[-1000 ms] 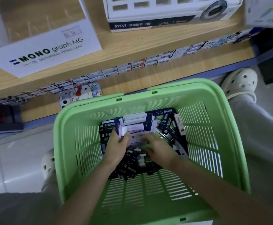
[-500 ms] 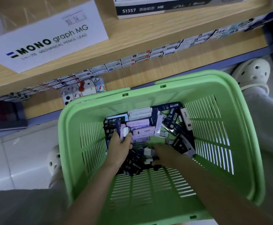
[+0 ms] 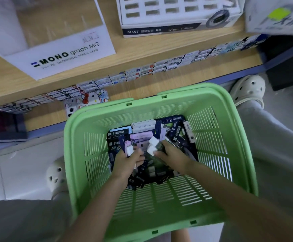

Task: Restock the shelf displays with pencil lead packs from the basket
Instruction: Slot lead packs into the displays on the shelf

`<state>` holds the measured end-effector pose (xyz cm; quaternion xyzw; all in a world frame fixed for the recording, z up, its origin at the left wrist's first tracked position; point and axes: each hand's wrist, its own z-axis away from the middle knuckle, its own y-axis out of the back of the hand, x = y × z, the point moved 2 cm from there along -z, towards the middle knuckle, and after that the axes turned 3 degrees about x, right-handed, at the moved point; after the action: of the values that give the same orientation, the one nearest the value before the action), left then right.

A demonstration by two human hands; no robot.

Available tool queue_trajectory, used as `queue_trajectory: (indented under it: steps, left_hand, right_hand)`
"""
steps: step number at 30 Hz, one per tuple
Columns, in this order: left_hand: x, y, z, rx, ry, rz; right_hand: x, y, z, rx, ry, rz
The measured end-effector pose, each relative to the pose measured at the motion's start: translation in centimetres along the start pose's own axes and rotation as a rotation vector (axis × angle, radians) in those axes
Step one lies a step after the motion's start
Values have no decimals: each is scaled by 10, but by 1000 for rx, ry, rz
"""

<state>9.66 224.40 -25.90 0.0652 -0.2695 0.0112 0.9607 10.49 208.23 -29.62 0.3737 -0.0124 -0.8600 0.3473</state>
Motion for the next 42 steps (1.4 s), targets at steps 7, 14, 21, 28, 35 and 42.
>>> queue_trajectory:
  steps: [7, 14, 21, 28, 35, 42]
  left_hand:
    - [29, -21, 39, -87, -26, 166]
    - [68, -25, 80, -66, -99, 440]
    - [108, -19, 119, -57, -248, 312]
    - [149, -12, 139, -90, -402, 105]
    - [203, -19, 156, -121, -547, 79]
    - [242, -13, 156, -150, -644, 72]
  right_hand:
    - [-68, 18, 47, 108, 160, -167]
    - [-103, 37, 86, 299, 219, -262]
    - [-128, 71, 125, 533, 222, -324]
    - [-140, 108, 155, 461, 274, -438]
    - [-162, 157, 166, 686, 345, 105]
    - [-214, 230, 169, 934, 430, 86]
